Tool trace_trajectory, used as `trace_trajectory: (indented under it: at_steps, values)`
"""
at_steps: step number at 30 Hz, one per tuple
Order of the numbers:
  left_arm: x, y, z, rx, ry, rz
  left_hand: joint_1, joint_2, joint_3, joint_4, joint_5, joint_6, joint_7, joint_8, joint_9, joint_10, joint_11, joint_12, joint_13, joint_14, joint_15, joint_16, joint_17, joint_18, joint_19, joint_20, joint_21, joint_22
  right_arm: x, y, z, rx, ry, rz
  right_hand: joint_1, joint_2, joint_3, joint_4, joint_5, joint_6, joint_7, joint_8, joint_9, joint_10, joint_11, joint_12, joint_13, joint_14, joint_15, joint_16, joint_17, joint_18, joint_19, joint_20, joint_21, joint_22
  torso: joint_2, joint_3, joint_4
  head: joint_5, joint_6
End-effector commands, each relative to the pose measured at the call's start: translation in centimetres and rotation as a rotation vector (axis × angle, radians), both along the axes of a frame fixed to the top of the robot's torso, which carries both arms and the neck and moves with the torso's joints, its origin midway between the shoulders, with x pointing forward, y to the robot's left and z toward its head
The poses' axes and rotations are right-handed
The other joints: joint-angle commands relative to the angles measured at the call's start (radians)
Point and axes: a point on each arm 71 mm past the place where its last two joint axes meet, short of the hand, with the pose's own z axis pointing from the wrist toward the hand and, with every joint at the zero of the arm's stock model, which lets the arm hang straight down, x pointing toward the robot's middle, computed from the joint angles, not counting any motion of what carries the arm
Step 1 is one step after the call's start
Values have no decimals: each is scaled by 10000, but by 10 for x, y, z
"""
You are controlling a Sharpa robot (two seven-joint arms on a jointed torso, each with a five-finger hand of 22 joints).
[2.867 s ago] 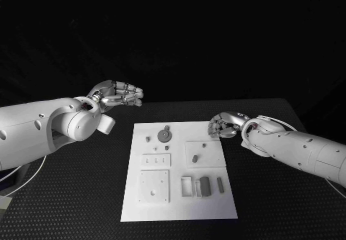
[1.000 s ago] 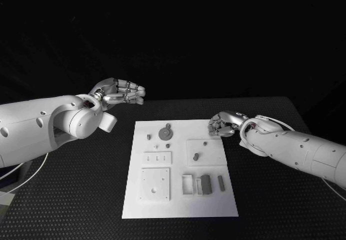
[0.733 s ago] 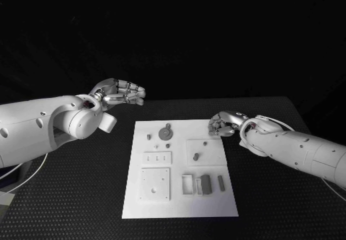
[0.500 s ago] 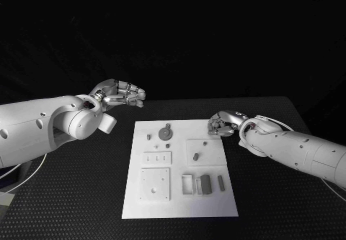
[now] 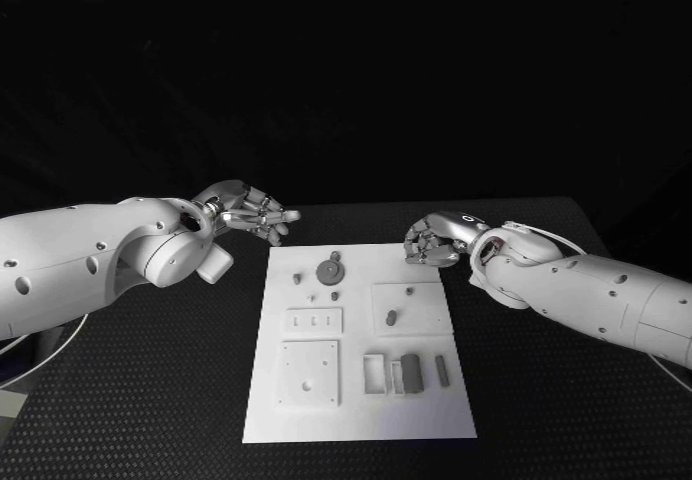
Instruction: Assemble the parts on the task board
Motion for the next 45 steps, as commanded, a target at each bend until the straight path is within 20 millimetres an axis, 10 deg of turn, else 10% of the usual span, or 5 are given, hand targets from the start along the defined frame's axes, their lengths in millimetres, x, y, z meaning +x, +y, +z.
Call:
trace_trajectory:
  at_steps: [1,13,21,45]
  values:
    - [0,-6,-5,1069,480,40,211,40,-109,-6,-2,118,-9,-16,-12,-70,-21,87,254,-86,-32,130,149,13,12,-46,55,94,-4,13,9,-867,-113,-71,-67,-78,15,-32,39,114,90,6,-8,13,-36,49,-19,19,-57,51,18,436,31,-54,64,203,-6,6,-27,18,59]
    - [2,-43,-8,1451,705,65,93,-51,-270,10,0,59,47,-183,-79,-320,28,136,638,-257,-3,179,249,-62,-111,-63,46,185,-34,71,30,-810,-377,618,-86,-224,41,7,39,209,65,22,34,36,-58,64,-42,50,-77,46,43,436,66,-78,73,190,-117,-5,-69,151,133]
    - [-2,-64,-11,1655,794,-352,-662,-667,19,19,-1,-33,109,-335,-147,-558,70,163,1007,-301,-11,228,305,-43,-100,-76,36,232,-48,102,34,-706,-342,1079,-98,-564,29,-9,38,228,48,-12,62,104,-79,109,-55,145,-99,47,67,436,157,-126,106,181,-154,-17,-56,316,128]
    - [-16,-87,-22,2350,1902,-1529,-2746,-339,137,35,-11,272,-36,-342,-225,-567,-66,315,1736,-214,-141,434,479,15,-21,-192,31,344,-55,124,46,-205,-715,1137,-62,-598,82,6,39,276,29,-17,91,135,-97,128,-70,194,-118,28,76,436,209,-158,108,169,-129,-31,-66,328,35]
